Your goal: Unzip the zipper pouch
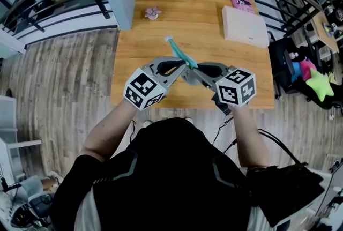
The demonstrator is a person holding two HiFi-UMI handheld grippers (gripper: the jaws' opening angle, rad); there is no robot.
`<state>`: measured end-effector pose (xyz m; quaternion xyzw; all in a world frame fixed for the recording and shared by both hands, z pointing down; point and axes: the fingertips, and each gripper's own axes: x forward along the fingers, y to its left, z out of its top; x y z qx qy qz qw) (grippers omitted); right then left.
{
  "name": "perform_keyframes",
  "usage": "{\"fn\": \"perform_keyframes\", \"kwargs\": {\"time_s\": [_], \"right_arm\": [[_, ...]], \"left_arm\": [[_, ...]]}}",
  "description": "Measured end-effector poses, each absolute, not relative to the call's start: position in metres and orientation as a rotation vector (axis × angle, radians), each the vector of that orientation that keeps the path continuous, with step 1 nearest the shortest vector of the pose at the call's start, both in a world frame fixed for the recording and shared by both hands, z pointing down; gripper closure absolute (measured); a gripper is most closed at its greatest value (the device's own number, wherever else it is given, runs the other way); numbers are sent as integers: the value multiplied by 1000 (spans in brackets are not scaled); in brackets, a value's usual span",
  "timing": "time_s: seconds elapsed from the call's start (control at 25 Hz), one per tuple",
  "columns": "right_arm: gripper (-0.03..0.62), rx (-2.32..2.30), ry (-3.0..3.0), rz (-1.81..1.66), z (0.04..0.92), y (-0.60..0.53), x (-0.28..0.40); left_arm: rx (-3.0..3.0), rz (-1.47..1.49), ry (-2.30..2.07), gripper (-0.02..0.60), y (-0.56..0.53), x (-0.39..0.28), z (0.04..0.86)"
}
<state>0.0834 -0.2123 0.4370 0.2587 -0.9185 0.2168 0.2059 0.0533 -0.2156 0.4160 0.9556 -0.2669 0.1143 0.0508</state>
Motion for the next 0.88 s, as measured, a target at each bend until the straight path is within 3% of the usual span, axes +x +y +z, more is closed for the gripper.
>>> {"fn": "perform_keyframes", "kwargs": {"time_s": [0.88], "right_arm": [[543, 668, -2515, 618, 456, -208, 82]], "left_arm": [[2697, 368, -1021, 551, -251, -1, 430]]}}
